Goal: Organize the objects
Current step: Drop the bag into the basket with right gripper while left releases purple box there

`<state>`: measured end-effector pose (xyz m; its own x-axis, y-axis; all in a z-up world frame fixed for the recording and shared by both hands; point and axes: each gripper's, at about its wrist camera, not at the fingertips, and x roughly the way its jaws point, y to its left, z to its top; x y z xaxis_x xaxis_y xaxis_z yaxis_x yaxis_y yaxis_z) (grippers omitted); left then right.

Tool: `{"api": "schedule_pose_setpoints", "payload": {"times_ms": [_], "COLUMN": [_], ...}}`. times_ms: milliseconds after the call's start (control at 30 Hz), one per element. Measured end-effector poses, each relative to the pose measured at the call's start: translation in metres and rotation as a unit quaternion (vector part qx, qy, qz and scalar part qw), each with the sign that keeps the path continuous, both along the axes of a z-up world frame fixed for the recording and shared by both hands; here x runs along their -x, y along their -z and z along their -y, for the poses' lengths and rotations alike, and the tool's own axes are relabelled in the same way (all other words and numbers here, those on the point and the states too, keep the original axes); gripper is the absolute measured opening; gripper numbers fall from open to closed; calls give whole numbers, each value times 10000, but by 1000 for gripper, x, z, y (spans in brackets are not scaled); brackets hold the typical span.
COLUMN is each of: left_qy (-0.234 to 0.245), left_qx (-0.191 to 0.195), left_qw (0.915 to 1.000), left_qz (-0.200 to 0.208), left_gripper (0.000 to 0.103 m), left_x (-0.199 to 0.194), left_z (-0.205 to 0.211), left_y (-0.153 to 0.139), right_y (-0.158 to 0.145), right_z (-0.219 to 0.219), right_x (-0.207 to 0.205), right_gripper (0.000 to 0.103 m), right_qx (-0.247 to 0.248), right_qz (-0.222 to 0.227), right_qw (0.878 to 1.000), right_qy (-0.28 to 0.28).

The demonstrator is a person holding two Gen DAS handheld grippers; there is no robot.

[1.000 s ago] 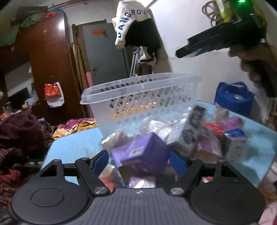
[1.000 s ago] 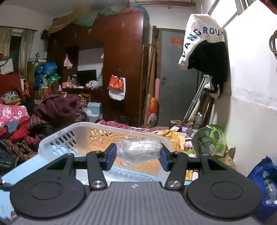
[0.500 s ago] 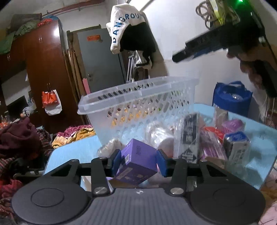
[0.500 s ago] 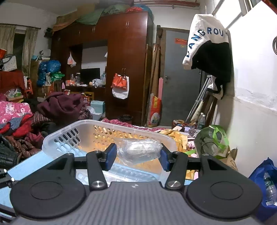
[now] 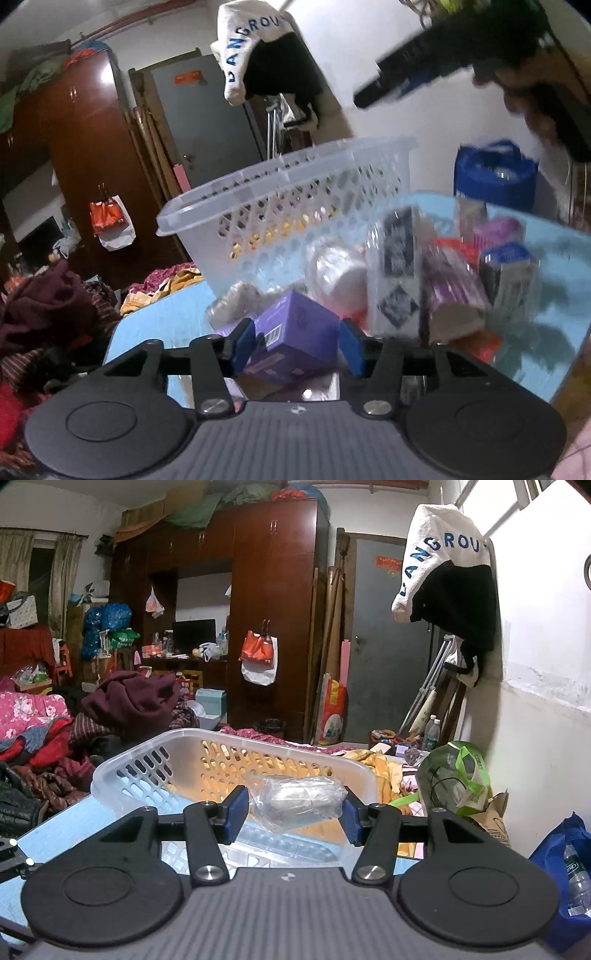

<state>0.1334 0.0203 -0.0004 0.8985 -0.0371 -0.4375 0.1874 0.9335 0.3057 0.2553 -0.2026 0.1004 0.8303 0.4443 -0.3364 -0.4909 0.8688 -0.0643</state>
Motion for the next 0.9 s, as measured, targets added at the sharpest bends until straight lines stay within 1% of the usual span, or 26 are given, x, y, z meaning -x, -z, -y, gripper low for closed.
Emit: {"api": "schedule_pose_setpoints", "payload": {"times_ms": [67,200,300,433,467,533,633,767,900], "left_qy": [-41,-57,-71,-5,7,15,57,9,67], "left_qx": [-84,54,299,733,802,934,1101,1191,1380], "left_qw": [10000,10000,9994,9970,9965,9953,9936,9927,9901], "left_qz": [36,52,177,238,252,266,231,178,255], "left_gripper": [56,53,49,47,44,44,44,44,43], "left_x": [0,1,3,2,1,-1,-5,-10,-8], "left_z": [2,-2,-10,-25,-28,-32,-35,-36,-40], "left_y": [3,0,-8,-24,-28,-32,-35,-33,-39], "right_y": [0,3,2,0,1,1,1,2,2], "right_z": [0,0,0,0,0,-1,-1,-2,0], "right_x": [0,2,2,2,2,2,1,1,1], "right_gripper": [56,56,56,56,56,56,56,56,56], "right_qx": [-3,35,14,-32,-31,-25,-26,-18,-60], "right_qz": [-13,-46,-53,-63,-64,-74,-95,-108,-119], "right_qw": [10000,10000,10000,10000,10000,9999,9999,9999,9999], "right_qy": [14,-14,-34,-56,-65,-75,-87,-100,-90]}}
